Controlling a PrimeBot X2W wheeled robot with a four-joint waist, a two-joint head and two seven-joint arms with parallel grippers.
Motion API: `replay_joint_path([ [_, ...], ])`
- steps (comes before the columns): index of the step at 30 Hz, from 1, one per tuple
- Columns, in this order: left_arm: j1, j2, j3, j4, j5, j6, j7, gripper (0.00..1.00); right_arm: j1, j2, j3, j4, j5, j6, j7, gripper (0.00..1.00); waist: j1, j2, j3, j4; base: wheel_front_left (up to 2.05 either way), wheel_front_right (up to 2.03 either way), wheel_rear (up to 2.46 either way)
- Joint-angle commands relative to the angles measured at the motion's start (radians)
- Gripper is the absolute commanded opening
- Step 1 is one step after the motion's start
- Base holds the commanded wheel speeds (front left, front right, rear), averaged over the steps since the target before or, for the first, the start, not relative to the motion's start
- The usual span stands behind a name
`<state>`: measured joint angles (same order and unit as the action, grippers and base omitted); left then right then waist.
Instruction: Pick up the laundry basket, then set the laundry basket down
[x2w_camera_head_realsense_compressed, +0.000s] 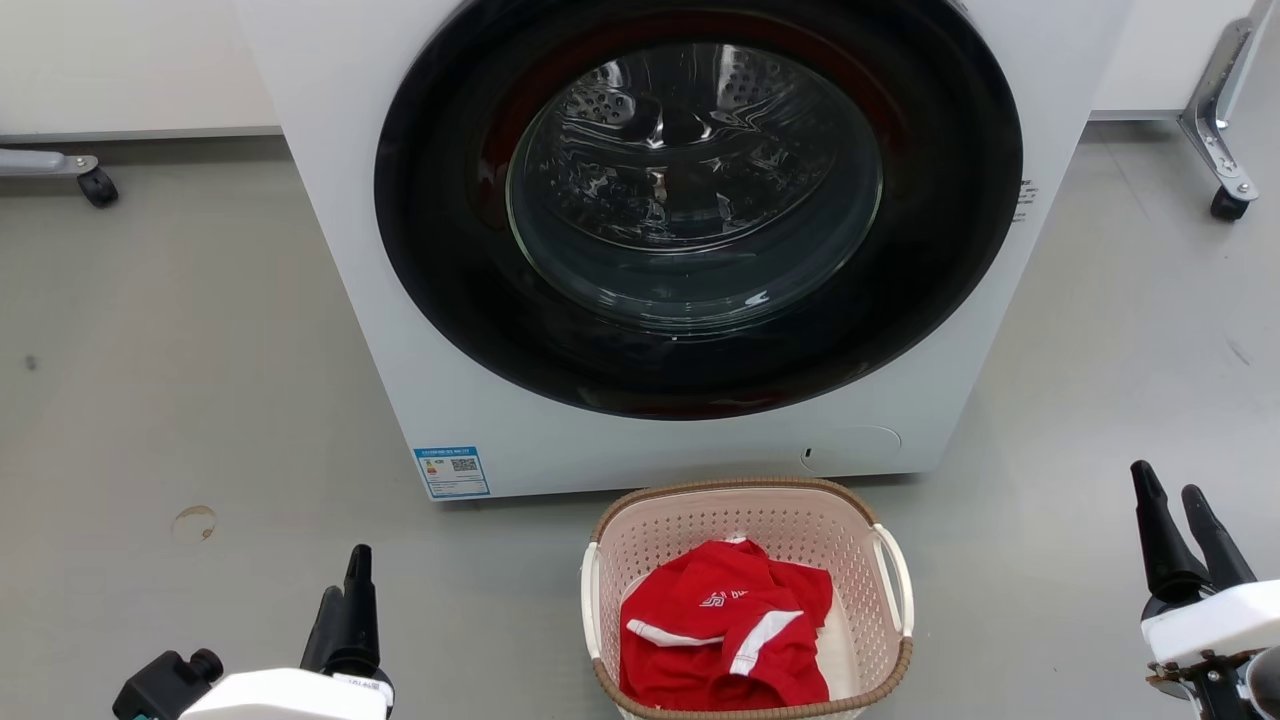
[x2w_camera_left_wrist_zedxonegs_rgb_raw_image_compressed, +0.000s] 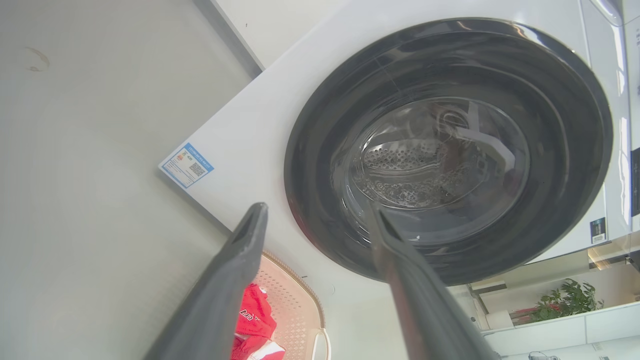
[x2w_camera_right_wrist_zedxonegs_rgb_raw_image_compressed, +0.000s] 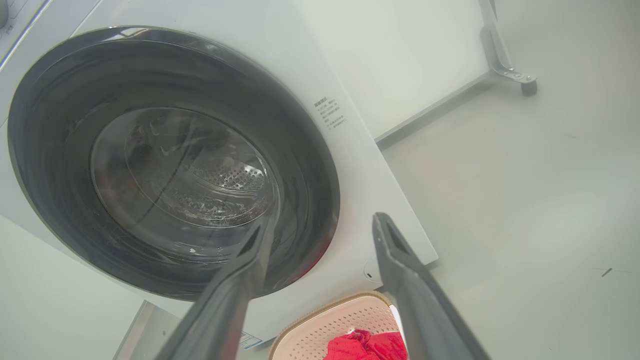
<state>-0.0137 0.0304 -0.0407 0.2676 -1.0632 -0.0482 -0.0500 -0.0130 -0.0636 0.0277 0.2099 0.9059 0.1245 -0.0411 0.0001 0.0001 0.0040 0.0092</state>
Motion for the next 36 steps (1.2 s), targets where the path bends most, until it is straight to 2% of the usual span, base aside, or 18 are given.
replay_joint_path([
  [1,-0.035,0.012,0.007,-0.035,0.031,0.004,-0.01,1.0,-0.027,-0.036,0.013,-0.036,-0.034,0.003,-0.021,1.0,-0.0001,-0.0001,0.0,0.0,0.0,0.0,0.0],
  [16,-0.038,0.013,-0.018,-0.049,0.216,0.012,-0.055,1.0,-0.022,-0.046,0.05,-0.041,-0.203,0.004,-0.065,1.0,-0.0001,-0.0001,0.002,0.001,0.0,0.0,0.0],
  [36,-0.043,0.016,-0.041,-0.057,0.427,0.024,-0.111,1.0,-0.016,-0.055,0.083,-0.029,-0.358,0.005,-0.121,1.0,-0.0001,-0.0001,0.005,0.002,0.0,0.0,0.0],
])
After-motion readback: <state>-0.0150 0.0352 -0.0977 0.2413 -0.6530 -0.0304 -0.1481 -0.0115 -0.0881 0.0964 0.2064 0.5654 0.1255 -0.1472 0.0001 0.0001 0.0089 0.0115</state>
